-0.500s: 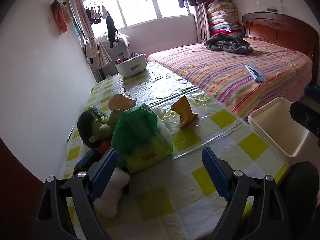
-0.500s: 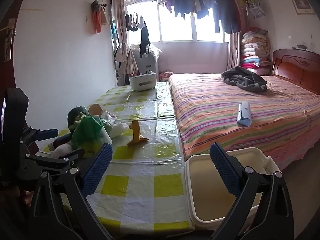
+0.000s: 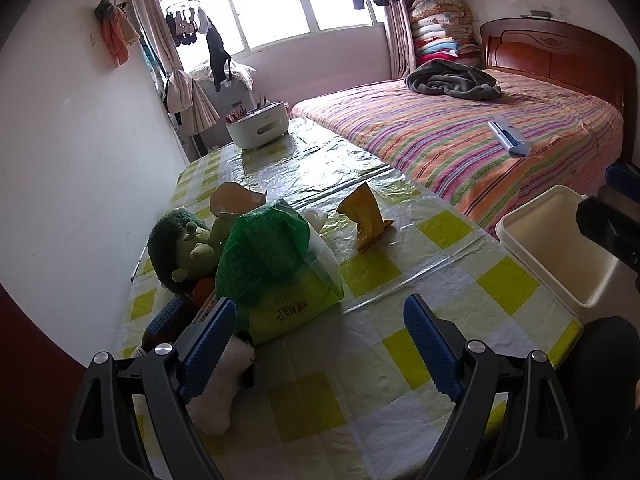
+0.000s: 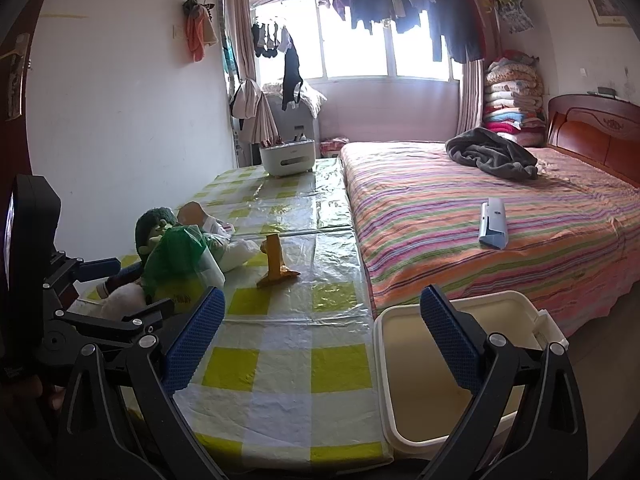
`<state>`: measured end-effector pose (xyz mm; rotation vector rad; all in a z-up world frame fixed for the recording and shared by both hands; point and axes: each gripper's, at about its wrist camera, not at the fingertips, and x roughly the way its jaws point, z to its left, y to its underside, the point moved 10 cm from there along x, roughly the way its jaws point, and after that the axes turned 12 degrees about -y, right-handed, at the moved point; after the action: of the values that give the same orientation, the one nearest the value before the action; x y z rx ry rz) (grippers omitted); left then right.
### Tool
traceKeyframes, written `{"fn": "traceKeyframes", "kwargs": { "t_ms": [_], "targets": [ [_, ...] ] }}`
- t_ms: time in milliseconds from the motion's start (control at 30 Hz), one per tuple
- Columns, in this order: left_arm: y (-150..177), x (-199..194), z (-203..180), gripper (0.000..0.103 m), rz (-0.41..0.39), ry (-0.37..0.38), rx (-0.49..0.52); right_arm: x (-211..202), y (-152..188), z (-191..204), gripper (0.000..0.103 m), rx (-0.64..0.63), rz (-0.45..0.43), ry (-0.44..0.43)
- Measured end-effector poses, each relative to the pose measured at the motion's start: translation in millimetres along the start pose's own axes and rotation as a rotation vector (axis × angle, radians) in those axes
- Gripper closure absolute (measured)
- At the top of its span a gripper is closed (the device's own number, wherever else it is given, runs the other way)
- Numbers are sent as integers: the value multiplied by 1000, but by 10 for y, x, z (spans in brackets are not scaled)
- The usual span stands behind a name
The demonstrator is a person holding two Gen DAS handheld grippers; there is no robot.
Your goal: Collect trash
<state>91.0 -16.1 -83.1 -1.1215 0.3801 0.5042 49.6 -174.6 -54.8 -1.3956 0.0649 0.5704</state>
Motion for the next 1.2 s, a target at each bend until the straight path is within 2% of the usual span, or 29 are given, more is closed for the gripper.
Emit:
{"fn": "traceKeyframes", "kwargs": {
  "t_ms": [733,1200],
  "targets": [
    [65,20,-34,20,8,8,11,68,1,40,6,-29,31,23],
    [85,-9,-40,20,9,8,20,60,-4,49,6,-17,19,16]
  ]
}}
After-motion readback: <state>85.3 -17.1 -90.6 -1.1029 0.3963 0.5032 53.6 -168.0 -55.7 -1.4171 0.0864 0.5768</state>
